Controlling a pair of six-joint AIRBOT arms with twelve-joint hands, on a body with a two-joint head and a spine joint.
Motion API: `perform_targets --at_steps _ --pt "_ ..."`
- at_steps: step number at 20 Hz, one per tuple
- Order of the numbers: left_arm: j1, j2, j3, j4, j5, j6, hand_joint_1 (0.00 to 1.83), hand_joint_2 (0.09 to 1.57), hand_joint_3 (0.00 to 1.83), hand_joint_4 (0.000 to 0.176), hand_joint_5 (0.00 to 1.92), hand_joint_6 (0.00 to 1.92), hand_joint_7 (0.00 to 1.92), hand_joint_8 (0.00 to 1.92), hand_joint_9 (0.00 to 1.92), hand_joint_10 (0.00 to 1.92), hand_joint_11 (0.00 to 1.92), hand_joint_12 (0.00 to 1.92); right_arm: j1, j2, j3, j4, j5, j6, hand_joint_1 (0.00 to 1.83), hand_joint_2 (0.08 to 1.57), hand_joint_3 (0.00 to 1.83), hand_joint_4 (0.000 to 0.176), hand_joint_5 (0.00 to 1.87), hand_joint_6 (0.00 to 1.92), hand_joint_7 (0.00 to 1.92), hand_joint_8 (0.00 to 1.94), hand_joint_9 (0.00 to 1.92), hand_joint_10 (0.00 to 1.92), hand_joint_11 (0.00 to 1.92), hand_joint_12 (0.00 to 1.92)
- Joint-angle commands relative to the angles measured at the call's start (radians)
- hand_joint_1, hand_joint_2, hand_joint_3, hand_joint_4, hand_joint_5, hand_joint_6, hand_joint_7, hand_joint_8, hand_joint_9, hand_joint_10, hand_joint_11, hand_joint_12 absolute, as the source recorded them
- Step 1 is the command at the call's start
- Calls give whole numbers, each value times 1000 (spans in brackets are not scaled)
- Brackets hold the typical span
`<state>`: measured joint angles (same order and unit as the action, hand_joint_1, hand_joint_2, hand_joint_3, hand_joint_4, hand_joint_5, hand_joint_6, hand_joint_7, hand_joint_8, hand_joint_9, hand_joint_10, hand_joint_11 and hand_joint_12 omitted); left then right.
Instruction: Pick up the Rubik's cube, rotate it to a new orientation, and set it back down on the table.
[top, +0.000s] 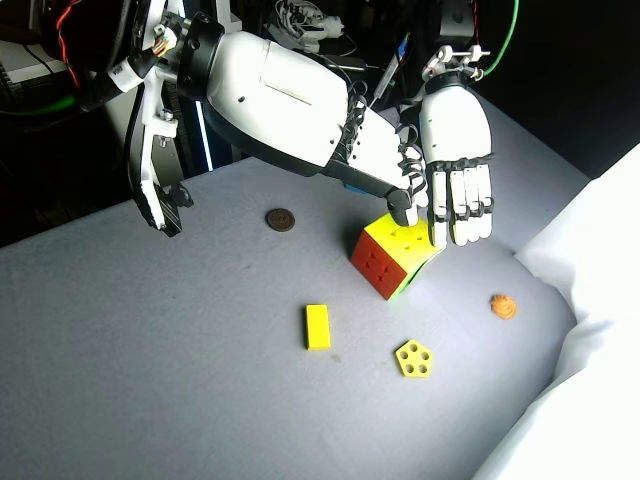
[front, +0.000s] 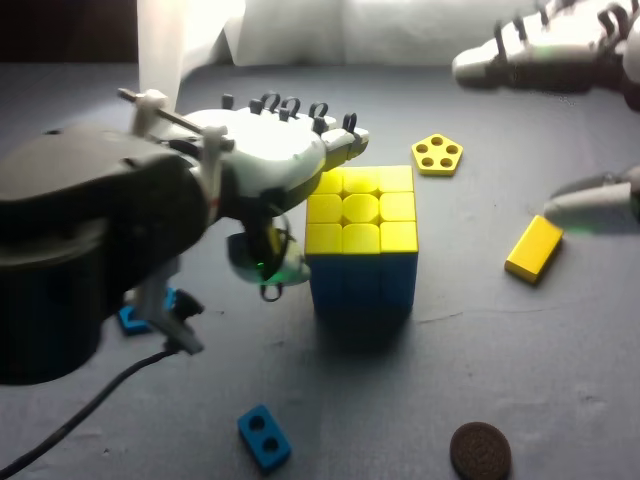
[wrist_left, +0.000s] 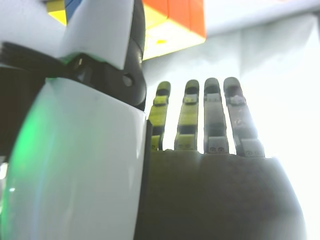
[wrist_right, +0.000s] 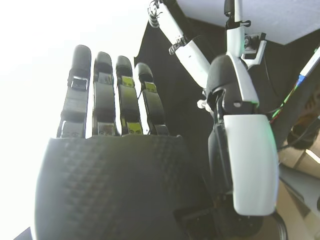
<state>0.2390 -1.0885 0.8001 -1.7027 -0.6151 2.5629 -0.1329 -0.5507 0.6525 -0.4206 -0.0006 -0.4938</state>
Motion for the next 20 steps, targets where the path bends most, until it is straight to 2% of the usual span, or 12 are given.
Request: perform_targets --at_steps 1,2,4,5,8,9,12,13,15,17,18,20 --pt "-10 -6 3 34 -22 2 1109 1114 0 83 0 0 0 0 0 0 0 79 -7 8 14 9 34 1 516 1210 0 0 193 16 256 10 246 22 0 667" --pt "-13 -18 10 22 -33 2 1116 1112 0 85 0 0 0 0 0 0 0 51 -25 4 31 11 76 1 523 1207 0 0 199 17 267 11 255 24 0 671" --pt "-20 -31 16 3 -56 2 1079 1123 2 81 0 0 0 0 0 0 0 109 -28 -7 49 11 87 -2 494 1217 2 0 184 6 266 3 241 12 0 603" --pt "-23 -41 23 -3 -64 2 1074 1125 2 84 0 0 0 0 0 0 0 90 -31 -7 49 11 100 -19 480 1226 5 0 164 1 250 0 229 6 0 588" --pt "-30 -62 41 -27 -77 2 1069 1120 0 88 0 0 0 0 0 0 0 51 -38 -7 49 11 187 -74 486 1214 0 0 162 3 257 5 259 14 0 743" --pt "-31 -71 48 -33 -84 2 1066 1114 0 88 0 0 0 0 0 0 0 9 -45 -7 51 24 230 -90 495 1212 0 0 158 1 255 2 255 11 0 713" --pt "-32 -82 53 -53 -114 2 1063 1099 0 90 0 0 0 0 0 0 0 0 -133 -23 53 344 439 -433 484 1215 0 0 166 7 254 0 251 6 0 656" --pt "-32 -83 53 -56 -124 2 1066 1087 0 90 0 0 0 0 0 0 0 0 -171 -35 53 406 491 -506 477 1216 0 0 166 5 246 2 249 5 0 691" --pt "-32 -89 58 -59 -135 2 1070 1075 0 90 0 0 0 0 0 0 0 0 -198 -42 53 429 511 -497 482 1214 0 0 162 6 257 7 249 4 0 691" --pt "-32 -97 68 -70 -136 2 1034 1067 0 91 0 0 0 0 0 0 0 0 -206 -49 53 464 508 -468 471 1219 1 4 161 8 239 1 211 11 0 473" --pt "-34 -100 71 -77 -137 2 1013 1066 0 91 0 0 0 0 0 0 0 0 -206 -50 53 465 508 -457 470 1221 1 0 162 8 238 1 214 13 0 456" --pt "-41 -104 73 -83 -145 2 994 1069 0 92 0 0 0 0 0 0 0 0 -205 -53 52 469 509 -450 480 1215 0 0 168 6 242 6 231 15 0 627"
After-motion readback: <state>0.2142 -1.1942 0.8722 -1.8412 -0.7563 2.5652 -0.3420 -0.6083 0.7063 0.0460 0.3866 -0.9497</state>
